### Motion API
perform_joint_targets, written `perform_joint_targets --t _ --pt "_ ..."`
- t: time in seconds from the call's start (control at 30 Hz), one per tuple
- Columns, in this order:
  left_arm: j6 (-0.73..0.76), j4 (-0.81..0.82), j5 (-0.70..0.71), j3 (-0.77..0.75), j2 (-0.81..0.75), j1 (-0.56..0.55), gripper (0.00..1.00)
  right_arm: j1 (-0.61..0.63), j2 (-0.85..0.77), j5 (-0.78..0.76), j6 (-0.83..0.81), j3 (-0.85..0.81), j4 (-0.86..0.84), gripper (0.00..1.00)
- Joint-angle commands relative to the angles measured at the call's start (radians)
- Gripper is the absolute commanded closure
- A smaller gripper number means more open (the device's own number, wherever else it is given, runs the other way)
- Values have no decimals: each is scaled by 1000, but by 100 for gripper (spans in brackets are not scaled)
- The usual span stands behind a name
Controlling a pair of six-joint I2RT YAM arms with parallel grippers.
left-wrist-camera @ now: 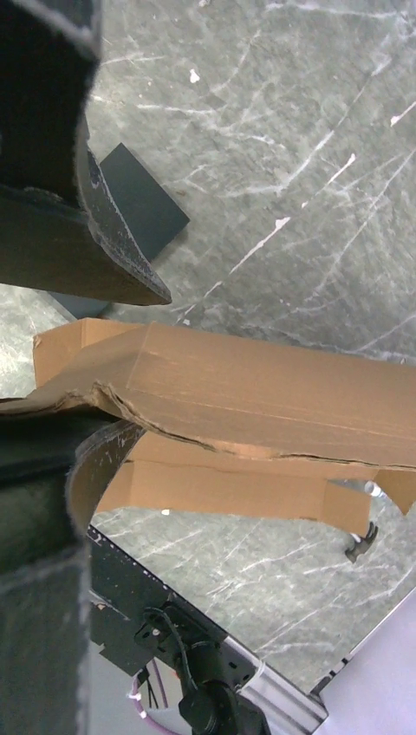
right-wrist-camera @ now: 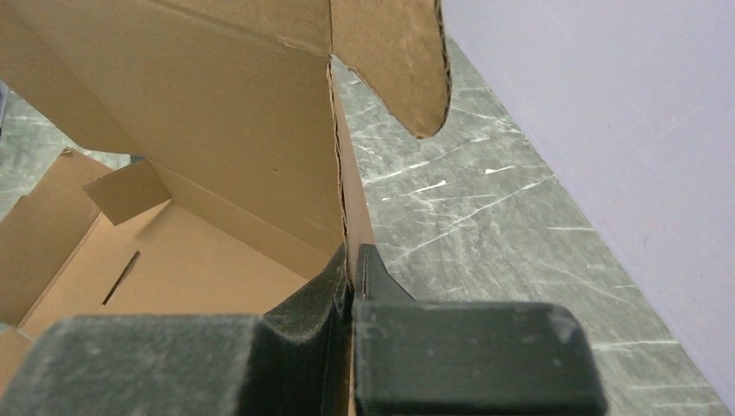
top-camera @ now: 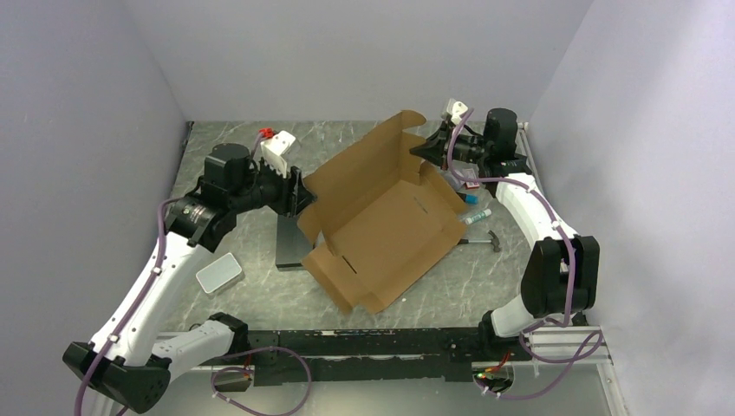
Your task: Fold the paper box
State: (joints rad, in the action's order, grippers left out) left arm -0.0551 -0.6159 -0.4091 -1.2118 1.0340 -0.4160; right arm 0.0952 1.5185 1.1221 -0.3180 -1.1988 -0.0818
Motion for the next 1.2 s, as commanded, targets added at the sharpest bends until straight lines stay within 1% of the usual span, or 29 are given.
perform_joint_targets --t 0.0,0.17,0.23,0.3,0.33,0.4,0.43,0.5,0.53,0.63,0.73,0.83,1.07,1.13,1.17 --pt "-15 -2 40 -22 0 -3 52 1 -23 -13 17 -1 -60 100" --pt "-21 19 -2 -10 15 -3 53 2 -22 -19 20 1 -62 100" --pt "-23 31 -13 -9 18 -3 59 2 -21 -20 19 2 -61 100" --pt "-25 37 -17 -12 16 -3 60 3 -22 -22 17 2 -57 100" --pt "-26 39 -27 -12 14 -3 59 3 -22 -24 14 2 -56 100" --pt "-28 33 -38 -20 3 -3 50 3 -21 -27 11 2 -52 100" --pt "-28 26 -34 -25 -4 -3 48 3 -21 -29 9 1 -48 100" --pt "-29 7 -22 -39 -17 -2 47 2 -20 -33 4 -1 -43 100" --pt "-31 -3 -20 -44 -18 -1 48 2 -19 -34 2 -1 -41 100" --pt "-52 -38 -31 -67 -2 -1 55 2 -19 -37 2 -2 -39 100" --pt "-87 -54 -52 -86 26 -1 58 4 -18 -41 -3 -2 -37 100" --pt "-113 -65 -42 -101 48 -1 66 4 -18 -43 -3 -1 -36 100" --pt "-113 -76 -41 -102 68 -1 66 7 -15 -48 -6 -4 -32 100" --pt "-110 -76 -28 -98 68 -1 69 9 -14 -48 -6 -4 -32 100" --pt "-106 -73 -23 -95 65 -1 73 9 -13 -48 -6 -4 -32 100"
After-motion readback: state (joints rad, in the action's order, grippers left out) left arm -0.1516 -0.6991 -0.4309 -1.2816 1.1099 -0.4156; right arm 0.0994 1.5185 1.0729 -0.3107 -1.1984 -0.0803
